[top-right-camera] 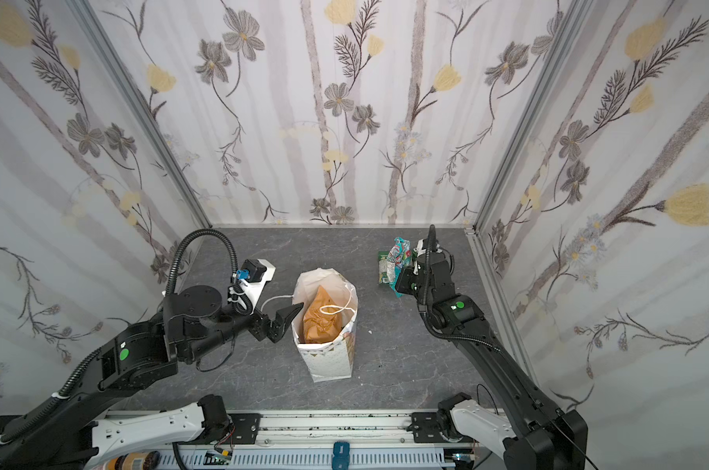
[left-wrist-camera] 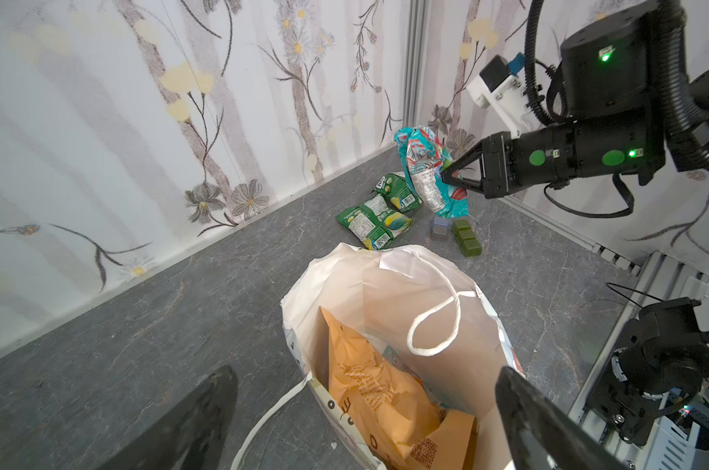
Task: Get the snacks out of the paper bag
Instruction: 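Carry the teal packet beside the green packets with the right gripper and release it, then move the right gripper over the bag and lower it inside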
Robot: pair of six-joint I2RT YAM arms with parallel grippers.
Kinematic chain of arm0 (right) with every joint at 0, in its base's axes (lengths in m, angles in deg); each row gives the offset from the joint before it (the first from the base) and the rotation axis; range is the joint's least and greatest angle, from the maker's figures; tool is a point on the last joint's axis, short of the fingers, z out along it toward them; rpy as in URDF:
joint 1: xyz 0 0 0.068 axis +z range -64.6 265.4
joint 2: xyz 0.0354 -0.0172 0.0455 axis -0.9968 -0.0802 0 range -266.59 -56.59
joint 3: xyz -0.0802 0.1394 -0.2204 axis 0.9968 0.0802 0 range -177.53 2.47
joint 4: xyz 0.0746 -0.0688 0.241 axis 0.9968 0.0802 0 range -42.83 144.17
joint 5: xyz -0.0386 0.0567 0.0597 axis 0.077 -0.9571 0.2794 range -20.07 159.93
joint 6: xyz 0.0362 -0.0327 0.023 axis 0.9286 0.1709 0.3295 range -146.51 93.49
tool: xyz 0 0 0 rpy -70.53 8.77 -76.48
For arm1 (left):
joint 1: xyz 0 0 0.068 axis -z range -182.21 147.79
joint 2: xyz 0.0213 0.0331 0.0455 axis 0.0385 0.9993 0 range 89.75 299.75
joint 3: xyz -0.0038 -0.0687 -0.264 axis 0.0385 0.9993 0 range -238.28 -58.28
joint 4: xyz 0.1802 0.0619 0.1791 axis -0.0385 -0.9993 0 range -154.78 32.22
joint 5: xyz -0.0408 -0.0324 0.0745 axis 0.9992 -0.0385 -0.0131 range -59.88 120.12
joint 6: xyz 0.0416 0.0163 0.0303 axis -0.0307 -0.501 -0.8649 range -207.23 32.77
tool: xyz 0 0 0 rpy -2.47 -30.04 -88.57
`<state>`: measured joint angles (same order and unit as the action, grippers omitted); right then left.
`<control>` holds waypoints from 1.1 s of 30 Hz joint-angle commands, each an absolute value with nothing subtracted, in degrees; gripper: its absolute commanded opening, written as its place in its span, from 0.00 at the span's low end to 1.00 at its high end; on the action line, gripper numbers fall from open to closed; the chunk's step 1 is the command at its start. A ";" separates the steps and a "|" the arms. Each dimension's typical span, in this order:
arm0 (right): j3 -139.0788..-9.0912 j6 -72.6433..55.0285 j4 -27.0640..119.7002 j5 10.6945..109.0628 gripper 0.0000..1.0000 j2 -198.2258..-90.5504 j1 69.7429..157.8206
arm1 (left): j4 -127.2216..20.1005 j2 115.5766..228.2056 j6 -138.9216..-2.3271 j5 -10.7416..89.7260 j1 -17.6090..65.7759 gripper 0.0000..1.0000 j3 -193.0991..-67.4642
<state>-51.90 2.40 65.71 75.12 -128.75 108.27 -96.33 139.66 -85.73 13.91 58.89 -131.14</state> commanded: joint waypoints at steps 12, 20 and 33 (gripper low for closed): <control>-43.23 6.49 55.44 71.38 0.00 -141.34 108.34 | -98.03 139.21 -85.65 12.02 58.88 1.00 -131.17; -41.00 6.58 51.38 69.90 0.13 -147.69 108.62 | -97.97 139.26 -85.14 11.90 58.88 1.00 -130.97; -42.56 5.40 51.19 66.24 0.50 -150.22 110.79 | -97.58 140.78 -85.57 11.69 58.92 1.00 -131.01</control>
